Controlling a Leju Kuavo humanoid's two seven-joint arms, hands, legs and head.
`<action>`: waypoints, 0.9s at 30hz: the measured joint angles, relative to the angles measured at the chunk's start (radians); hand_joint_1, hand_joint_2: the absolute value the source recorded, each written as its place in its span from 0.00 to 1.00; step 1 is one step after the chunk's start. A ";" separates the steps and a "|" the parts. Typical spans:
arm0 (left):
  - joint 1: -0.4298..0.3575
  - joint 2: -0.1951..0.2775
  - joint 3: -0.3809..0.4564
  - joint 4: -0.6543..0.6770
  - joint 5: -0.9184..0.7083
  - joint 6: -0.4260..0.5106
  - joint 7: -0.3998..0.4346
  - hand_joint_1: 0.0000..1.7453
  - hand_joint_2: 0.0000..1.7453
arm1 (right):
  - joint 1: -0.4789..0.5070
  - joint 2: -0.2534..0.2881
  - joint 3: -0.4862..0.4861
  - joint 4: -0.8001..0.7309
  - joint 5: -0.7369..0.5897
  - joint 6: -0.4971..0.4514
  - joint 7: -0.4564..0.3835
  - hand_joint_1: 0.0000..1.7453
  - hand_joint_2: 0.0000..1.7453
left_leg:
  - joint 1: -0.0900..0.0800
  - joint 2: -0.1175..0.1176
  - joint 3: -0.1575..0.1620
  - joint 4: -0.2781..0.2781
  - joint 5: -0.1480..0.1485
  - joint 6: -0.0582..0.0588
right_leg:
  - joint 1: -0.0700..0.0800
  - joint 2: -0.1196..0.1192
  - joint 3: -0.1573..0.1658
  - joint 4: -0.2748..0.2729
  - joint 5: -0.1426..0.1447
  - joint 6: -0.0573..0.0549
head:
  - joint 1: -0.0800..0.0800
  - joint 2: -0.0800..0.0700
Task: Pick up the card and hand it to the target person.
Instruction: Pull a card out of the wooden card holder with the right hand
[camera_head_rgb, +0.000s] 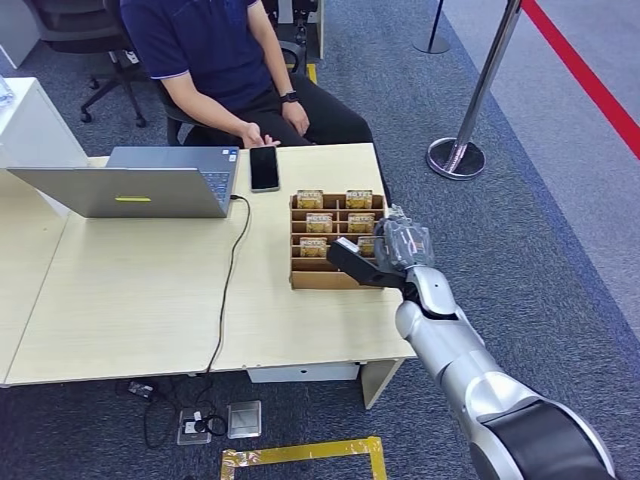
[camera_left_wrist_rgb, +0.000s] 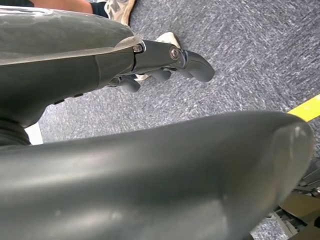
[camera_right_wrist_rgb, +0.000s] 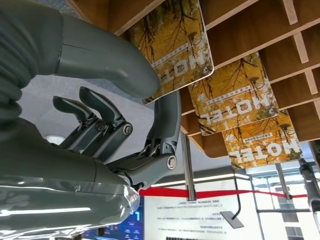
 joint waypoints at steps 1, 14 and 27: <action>0.000 0.000 0.000 0.000 0.000 0.000 0.000 0.00 0.00 | 0.000 0.000 -0.001 0.001 -0.002 -0.001 0.000 1.00 1.00 | 0.000 0.000 0.000 0.000 0.000 0.000 | 0.000 0.000 0.000 0.000 0.000 0.000 | 0.000 0.000; -0.008 0.000 -0.001 0.000 -0.001 -0.001 0.011 0.00 0.00 | 0.011 -0.009 -0.029 -0.018 -0.014 -0.100 -0.026 1.00 1.00 | 0.000 0.000 0.000 0.000 0.000 0.000 | 0.000 0.000 0.000 0.000 0.000 0.000 | 0.000 0.000; -0.020 -0.004 -0.006 0.000 -0.014 -0.001 0.023 0.00 0.00 | -0.001 -0.056 -0.072 -0.334 0.011 -0.201 -0.047 1.00 1.00 | 0.000 0.000 -0.001 0.000 0.000 0.000 | 0.000 0.000 -0.001 0.000 0.000 0.000 | 0.000 0.000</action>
